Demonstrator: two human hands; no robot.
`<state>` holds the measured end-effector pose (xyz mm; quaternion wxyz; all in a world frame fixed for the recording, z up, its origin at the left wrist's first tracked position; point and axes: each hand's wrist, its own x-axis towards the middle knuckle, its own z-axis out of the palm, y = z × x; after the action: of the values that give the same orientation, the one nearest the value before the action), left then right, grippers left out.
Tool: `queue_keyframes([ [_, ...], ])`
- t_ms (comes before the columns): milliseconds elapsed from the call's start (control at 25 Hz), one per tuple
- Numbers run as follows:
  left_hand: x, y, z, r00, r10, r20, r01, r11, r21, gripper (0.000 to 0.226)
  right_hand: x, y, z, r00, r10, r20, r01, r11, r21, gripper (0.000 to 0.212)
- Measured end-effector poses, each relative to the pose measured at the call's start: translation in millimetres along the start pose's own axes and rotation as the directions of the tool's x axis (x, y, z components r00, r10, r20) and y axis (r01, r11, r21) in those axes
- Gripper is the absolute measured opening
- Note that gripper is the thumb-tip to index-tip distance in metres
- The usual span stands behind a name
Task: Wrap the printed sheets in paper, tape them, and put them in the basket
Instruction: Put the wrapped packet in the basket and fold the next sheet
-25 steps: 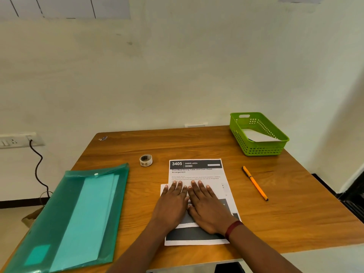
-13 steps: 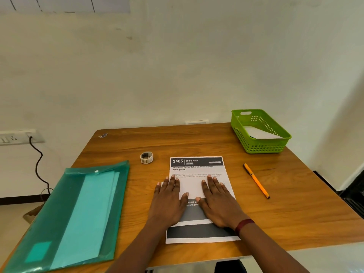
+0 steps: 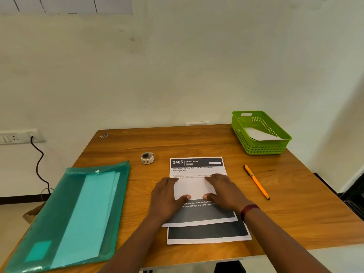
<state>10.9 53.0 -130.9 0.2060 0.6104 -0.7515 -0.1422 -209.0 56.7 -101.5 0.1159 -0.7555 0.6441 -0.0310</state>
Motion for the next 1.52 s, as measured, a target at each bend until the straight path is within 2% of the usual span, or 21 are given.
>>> queue_keyframes([
  [160,17.1,3.9,-9.2,0.990,-0.039,0.136,0.021,0.991,0.131,0.087,10.9,1.7,-8.1,0.998,0.004,0.057,0.000,0.997,-0.072,0.088],
  [280,27.3,6.2,-12.3,0.980,-0.064,0.190,0.028,0.982,0.187,0.091,17.3,-0.5,-13.8,0.995,0.006,0.098,0.001,0.997,-0.074,0.087],
  [440,28.0,11.1,-13.0,0.977,-0.093,0.194,0.047,0.973,0.227,0.089,17.4,-0.5,-12.8,0.998,0.006,0.064,0.001,0.995,-0.096,0.083],
  [680,17.6,19.7,-12.5,0.993,-0.087,0.077,0.062,0.957,0.282,0.080,6.0,-3.2,-2.7,0.996,0.005,-0.090,-0.010,0.998,-0.057,0.076],
  [880,5.8,18.2,-13.6,0.989,-0.146,0.003,0.144,0.981,0.133,0.070,-10.5,-7.1,4.2,0.964,-0.026,-0.263,0.018,0.999,-0.035,0.059],
  [1040,6.3,16.4,-28.3,0.985,-0.123,-0.119,0.126,0.992,0.013,0.049,-16.7,-6.1,1.3,0.917,0.012,-0.398,0.017,0.997,0.069,0.039],
  [1200,6.6,20.3,-42.3,0.972,-0.103,-0.209,0.096,0.994,-0.044,0.023,-18.5,-3.4,-3.1,0.855,-0.015,-0.518,0.078,0.992,0.100,0.019],
  [1320,2.1,21.4,-45.5,0.969,-0.066,-0.237,0.057,0.997,-0.045,0.012,-20.1,-2.6,-3.2,0.834,-0.047,-0.549,0.121,0.988,0.100,0.014],
  [1520,-10.5,10.0,-33.0,0.984,0.003,-0.179,-0.001,1.000,0.009,0.013,-27.2,-5.6,9.1,0.851,-0.094,-0.517,0.149,0.987,0.066,0.016],
])
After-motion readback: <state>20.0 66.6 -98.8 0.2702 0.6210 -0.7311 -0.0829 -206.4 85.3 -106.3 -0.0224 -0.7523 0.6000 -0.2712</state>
